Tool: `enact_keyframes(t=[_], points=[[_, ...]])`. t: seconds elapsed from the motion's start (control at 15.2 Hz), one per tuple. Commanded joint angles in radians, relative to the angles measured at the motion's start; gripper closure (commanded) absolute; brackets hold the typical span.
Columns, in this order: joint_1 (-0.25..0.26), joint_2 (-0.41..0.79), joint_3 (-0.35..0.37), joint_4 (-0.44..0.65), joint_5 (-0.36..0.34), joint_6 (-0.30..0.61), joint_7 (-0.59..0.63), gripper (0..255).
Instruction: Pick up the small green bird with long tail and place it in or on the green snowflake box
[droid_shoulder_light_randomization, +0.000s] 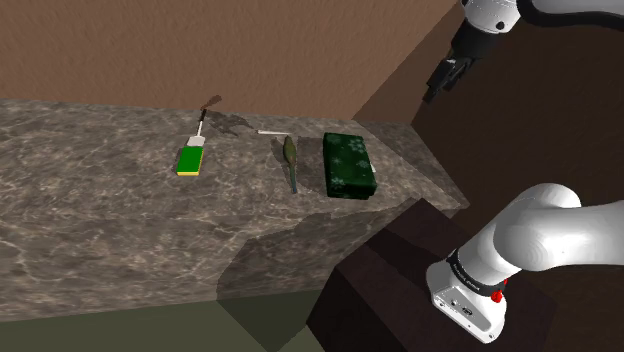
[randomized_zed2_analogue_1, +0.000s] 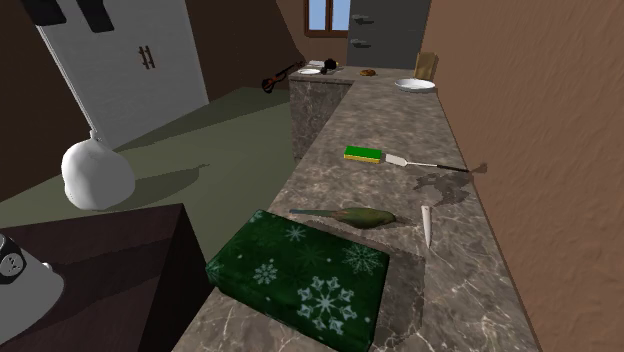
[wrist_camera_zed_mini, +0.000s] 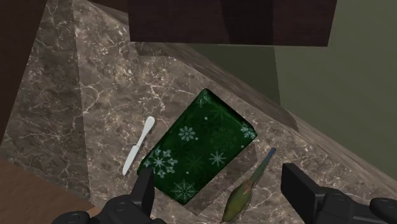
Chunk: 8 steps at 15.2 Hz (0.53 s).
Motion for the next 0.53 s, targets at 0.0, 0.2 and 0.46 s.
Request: enact_keyframes(t=[0.0,0.2,0.46], points=[[0.000,0.000,0.000,0.000,0.000,0.000,0.000,0],[0.000,0.048,0.029,-0.053,0.012,0.102,0.058,0],[-0.003,0.135,0.068,-0.102,0.023,0.241,0.135,0]])
